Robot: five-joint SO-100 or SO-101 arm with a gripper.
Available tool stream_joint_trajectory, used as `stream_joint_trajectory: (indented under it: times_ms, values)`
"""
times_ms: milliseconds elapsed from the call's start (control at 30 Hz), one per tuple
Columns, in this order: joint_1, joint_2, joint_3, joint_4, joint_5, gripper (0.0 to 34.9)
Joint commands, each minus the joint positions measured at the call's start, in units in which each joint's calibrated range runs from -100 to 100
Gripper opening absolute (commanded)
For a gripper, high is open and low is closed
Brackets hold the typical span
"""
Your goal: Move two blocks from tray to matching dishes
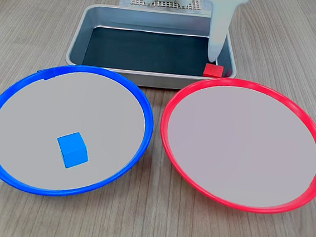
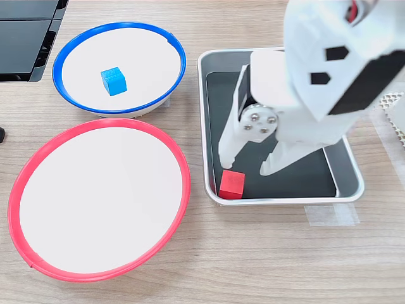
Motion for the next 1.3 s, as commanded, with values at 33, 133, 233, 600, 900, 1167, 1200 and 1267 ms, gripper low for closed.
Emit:
stream_joint_trajectory:
  times_ms: [33, 133, 233, 600, 900, 1167, 1200, 1267]
  values:
    - [1.2, 3.88, -5.12, 0.84, -0.68, 13.4]
    - [1.39, 5.5, -5.75, 0.18, -0.54, 13.9]
    - [1.29, 6.78, -5.57, -0.4, -0.34, 14.3]
    - [0.73, 10.78, -6.3, -1.97, -0.05, 14.6]
    - [-0.69, 13.34, -6.75, -4.61, 1.76, 10.7]
    - [0.73, 8.91, -6.75, 4.22, 8.11, 0.3]
    - [1.86, 6.78, -7.57, 7.61, 10.16, 0.2]
    - [5.81, 1.83, -15.04, 14.29, 14.02, 0.2]
